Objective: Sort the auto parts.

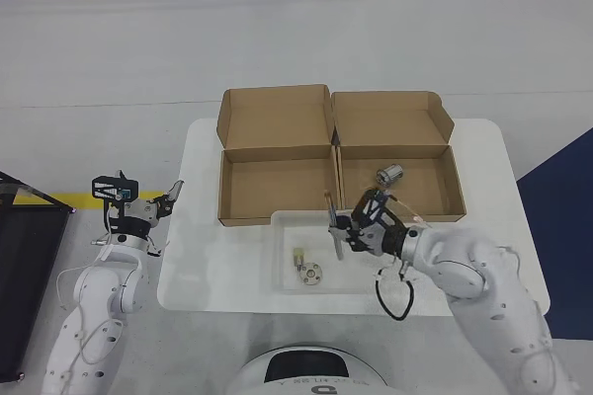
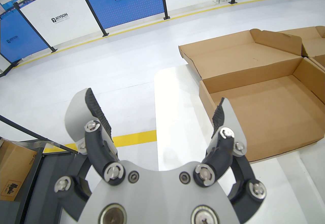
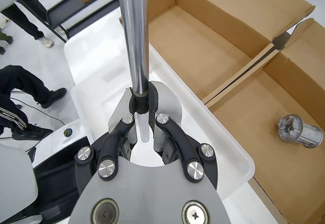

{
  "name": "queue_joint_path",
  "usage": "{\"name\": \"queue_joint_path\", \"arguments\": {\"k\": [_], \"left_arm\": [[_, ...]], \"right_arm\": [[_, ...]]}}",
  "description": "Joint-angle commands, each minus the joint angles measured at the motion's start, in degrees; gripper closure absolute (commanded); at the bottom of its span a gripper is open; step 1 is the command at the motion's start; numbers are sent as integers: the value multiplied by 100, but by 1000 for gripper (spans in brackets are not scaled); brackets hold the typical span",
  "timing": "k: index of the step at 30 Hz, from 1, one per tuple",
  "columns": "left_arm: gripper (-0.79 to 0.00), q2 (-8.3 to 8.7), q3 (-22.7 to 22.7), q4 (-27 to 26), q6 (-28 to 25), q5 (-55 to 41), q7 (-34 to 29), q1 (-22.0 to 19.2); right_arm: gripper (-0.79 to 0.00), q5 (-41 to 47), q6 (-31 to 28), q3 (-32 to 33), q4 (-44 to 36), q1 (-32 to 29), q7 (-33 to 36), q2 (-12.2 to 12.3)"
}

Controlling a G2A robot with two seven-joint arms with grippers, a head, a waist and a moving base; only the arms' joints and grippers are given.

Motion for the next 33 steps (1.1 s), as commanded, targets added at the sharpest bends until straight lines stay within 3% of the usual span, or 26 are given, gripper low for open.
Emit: {"name": "queue_joint_path", "arguments": {"k": [1, 7, 21, 33], "left_arm": [[-785, 0, 0, 0, 0, 0, 0, 0], [-785, 0, 0, 0, 0, 0, 0, 0], [-785, 0, 0, 0, 0, 0, 0, 0], [-785, 0, 0, 0, 0, 0, 0, 0]], "right_arm": [[0, 291, -320, 193, 83, -67, -103, 33], [0, 811, -761, 372, 311, -17, -83, 91], [0, 1837, -1105, 659, 1067, 203, -495, 159], [0, 2070, -1277, 666, 1210, 253, -490, 184]]}}
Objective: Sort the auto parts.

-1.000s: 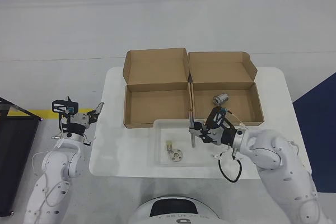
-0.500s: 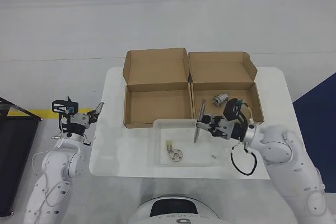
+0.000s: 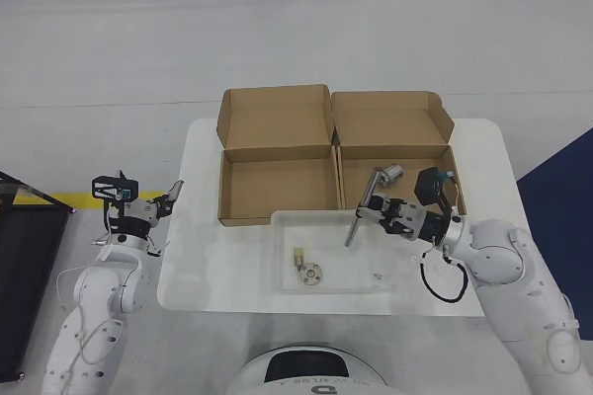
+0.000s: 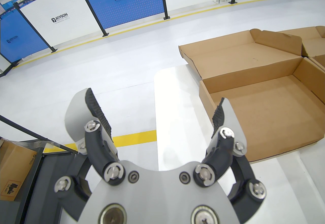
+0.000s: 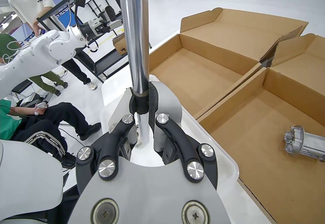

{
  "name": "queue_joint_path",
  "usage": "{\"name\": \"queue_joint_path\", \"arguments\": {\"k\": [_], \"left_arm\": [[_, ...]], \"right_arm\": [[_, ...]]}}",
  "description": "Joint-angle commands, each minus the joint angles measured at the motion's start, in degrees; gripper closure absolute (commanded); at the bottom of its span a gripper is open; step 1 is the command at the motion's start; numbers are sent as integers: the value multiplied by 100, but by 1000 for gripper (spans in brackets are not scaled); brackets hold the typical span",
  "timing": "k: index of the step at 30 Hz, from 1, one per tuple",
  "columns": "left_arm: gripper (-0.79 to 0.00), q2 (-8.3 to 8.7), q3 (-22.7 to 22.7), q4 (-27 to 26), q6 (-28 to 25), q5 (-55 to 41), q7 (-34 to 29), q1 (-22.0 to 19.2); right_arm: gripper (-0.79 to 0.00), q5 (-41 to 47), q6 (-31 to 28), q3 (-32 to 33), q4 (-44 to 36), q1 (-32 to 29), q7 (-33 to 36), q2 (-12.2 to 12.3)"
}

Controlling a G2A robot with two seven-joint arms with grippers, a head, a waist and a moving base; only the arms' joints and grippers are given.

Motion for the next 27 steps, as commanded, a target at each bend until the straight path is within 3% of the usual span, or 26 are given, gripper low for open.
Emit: {"name": "queue_joint_path", "arguments": {"k": [1, 10, 14, 19, 27], "left_arm": [[-785, 0, 0, 0, 0, 0, 0, 0], [-785, 0, 0, 0, 0, 0, 0, 0], [-785, 0, 0, 0, 0, 0, 0, 0], [-785, 0, 0, 0, 0, 0, 0, 0], [-785, 0, 0, 0, 0, 0, 0, 0]], "right_arm": [[0, 0, 0, 0, 0, 0, 0, 0], [0, 293, -34, 25, 71, -34, -170, 0], [0, 1616, -610, 111, 635, 109, 106, 71], [0, 4128, -954, -147, 1438, 640, 1420, 223], [0, 7989, 718, -431, 2275, 1487, 3272, 390]]}}
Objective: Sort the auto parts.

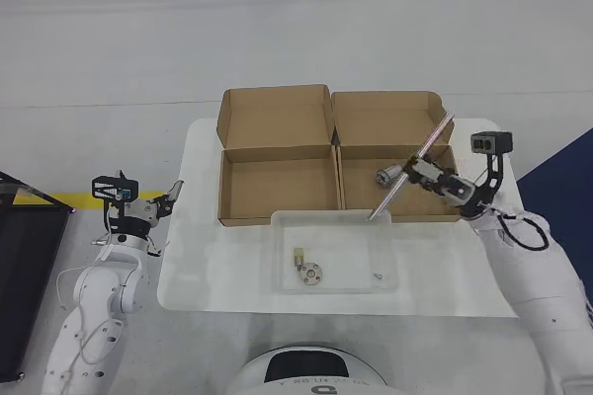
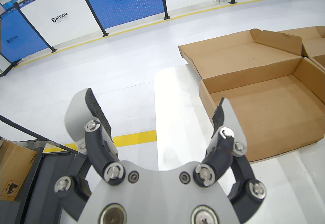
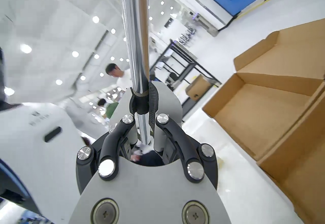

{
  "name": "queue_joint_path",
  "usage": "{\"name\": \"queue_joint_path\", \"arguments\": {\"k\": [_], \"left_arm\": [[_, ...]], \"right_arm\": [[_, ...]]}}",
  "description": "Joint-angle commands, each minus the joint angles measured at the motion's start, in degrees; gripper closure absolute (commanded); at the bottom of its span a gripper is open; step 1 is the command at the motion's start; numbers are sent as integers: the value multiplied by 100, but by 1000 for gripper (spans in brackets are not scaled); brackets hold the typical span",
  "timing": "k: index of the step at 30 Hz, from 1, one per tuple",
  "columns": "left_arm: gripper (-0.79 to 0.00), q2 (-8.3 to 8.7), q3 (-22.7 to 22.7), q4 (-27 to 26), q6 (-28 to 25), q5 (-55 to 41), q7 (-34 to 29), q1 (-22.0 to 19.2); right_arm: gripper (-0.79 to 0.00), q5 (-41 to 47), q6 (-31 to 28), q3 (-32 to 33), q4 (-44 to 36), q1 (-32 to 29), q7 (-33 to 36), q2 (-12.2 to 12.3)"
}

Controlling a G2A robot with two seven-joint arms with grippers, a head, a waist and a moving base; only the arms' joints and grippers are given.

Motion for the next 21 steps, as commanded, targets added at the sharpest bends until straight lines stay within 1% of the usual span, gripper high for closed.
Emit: {"name": "queue_joint_path", "arguments": {"k": [1, 6, 14, 21], "left_arm": [[-785, 0, 0, 0, 0, 0, 0, 0], [-785, 0, 0, 0, 0, 0, 0, 0], [-785, 0, 0, 0, 0, 0, 0, 0], [-785, 0, 0, 0, 0, 0, 0, 0]], "right_arm": [[0, 784, 367, 53, 211, 126, 369, -2], [0, 1651, 1076, 213, 659, 379, 1078, -110], [0, 2185, 1881, 496, 1238, 661, 1883, -403], [0, 2185, 1881, 496, 1238, 661, 1883, -403]]}}
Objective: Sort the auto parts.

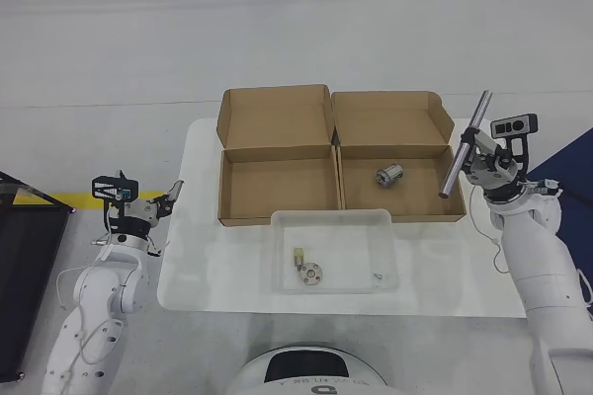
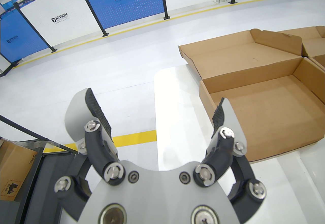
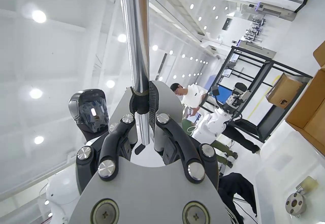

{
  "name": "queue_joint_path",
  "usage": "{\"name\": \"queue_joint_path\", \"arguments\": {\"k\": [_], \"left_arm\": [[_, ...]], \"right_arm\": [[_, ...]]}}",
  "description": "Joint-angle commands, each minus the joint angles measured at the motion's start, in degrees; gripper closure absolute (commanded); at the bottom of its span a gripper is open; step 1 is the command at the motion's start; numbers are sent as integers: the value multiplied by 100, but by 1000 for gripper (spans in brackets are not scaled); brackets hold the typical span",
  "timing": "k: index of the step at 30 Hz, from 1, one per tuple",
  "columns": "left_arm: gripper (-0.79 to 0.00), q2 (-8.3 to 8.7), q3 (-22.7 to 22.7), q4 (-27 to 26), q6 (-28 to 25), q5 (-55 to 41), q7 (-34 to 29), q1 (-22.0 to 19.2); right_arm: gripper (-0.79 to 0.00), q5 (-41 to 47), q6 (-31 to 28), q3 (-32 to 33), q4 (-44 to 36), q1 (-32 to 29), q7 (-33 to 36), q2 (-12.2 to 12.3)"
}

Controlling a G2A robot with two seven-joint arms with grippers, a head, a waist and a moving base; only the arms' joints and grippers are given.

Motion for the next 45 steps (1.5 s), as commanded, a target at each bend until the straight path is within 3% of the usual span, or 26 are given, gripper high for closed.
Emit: {"name": "queue_joint_path", "arguments": {"k": [1, 11, 13, 18, 23, 28, 34, 40, 43, 45], "left_arm": [[-785, 0, 0, 0, 0, 0, 0, 0], [-785, 0, 0, 0, 0, 0, 0, 0], [-785, 0, 0, 0, 0, 0, 0, 0], [-785, 0, 0, 0, 0, 0, 0, 0], [-785, 0, 0, 0, 0, 0, 0, 0], [-785, 0, 0, 0, 0, 0, 0, 0], [-785, 0, 0, 0, 0, 0, 0, 0], [-785, 0, 0, 0, 0, 0, 0, 0], [-785, 0, 0, 0, 0, 0, 0, 0], [-785, 0, 0, 0, 0, 0, 0, 0]], "right_arm": [[0, 0, 0, 0, 0, 0, 0, 0], [0, 0, 0, 0, 0, 0, 0, 0], [0, -162, -65, 33, -86, -52, -284, 1], [0, -993, -555, 201, -366, -269, -1271, 16], [0, -2604, -1243, 395, -806, -593, -3104, 22], [0, -3872, -1325, 507, -1412, -992, -4663, -11], [0, -4676, -909, 575, -1833, -1255, -5420, -32], [0, -5704, 101, 663, -1917, -1264, -5681, 1], [0, -5971, 584, 650, -1962, -1237, -5517, 18], [0, -6596, 1164, 607, -1979, -1172, -5390, 51]]}}
